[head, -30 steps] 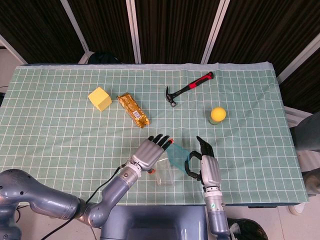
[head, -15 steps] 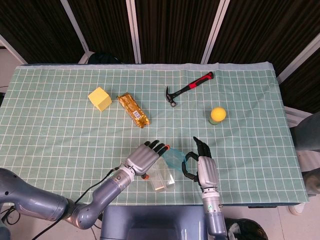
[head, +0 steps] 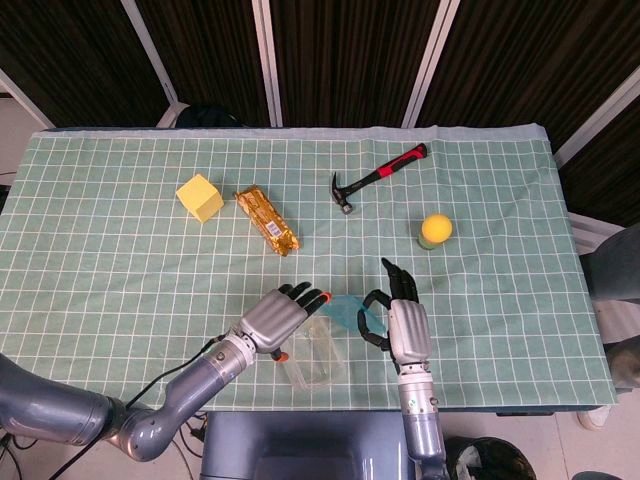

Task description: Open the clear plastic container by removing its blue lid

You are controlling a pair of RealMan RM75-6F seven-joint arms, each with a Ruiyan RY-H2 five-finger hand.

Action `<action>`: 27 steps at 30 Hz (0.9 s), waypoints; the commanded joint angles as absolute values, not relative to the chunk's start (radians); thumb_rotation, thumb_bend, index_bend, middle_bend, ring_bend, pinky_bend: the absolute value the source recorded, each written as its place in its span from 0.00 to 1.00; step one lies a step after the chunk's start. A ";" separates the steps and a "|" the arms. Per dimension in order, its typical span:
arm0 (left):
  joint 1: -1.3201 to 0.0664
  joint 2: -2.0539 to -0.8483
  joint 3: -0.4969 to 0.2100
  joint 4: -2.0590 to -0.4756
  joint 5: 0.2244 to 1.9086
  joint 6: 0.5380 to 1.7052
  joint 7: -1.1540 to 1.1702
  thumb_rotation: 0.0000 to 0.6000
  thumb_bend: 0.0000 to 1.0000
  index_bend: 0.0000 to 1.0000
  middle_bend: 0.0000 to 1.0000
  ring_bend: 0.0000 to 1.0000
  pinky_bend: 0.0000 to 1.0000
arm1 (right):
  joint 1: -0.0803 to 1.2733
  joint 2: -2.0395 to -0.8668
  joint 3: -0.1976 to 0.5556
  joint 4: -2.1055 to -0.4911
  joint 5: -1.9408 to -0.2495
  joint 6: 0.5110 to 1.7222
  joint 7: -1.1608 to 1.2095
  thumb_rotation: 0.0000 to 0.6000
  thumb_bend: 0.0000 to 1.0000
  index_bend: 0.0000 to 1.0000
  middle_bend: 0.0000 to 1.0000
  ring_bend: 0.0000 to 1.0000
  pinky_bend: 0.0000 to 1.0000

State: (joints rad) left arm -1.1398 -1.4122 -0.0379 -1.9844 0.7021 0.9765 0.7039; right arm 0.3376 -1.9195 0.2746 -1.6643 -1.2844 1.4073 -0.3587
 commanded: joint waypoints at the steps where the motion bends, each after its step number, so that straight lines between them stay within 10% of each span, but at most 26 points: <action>1: -1.100 -1.365 -0.022 -2.005 0.768 0.996 0.660 1.00 0.04 0.00 0.08 0.03 0.18 | 0.368 -1.910 0.329 -1.636 -1.249 1.388 -0.390 1.00 0.64 0.68 0.08 0.00 0.00; 10: -0.987 -1.241 0.008 -2.024 0.953 1.037 0.515 1.00 0.04 0.00 0.08 0.03 0.18 | 0.426 -1.875 0.427 -1.530 -1.131 1.331 -0.454 1.00 0.64 0.67 0.08 0.00 0.00; 17: -0.927 -1.170 0.014 -2.021 1.031 1.047 0.438 1.00 0.04 0.00 0.07 0.03 0.18 | 0.487 -1.853 0.488 -1.454 -0.967 1.277 -0.601 1.00 0.50 0.00 0.00 0.00 0.00; 27: -0.822 -1.109 0.037 -2.022 1.118 1.118 0.393 1.00 0.04 0.00 0.05 0.03 0.18 | 0.481 -1.724 0.510 -1.497 -0.925 1.297 -0.619 1.00 0.47 0.00 0.00 0.00 0.00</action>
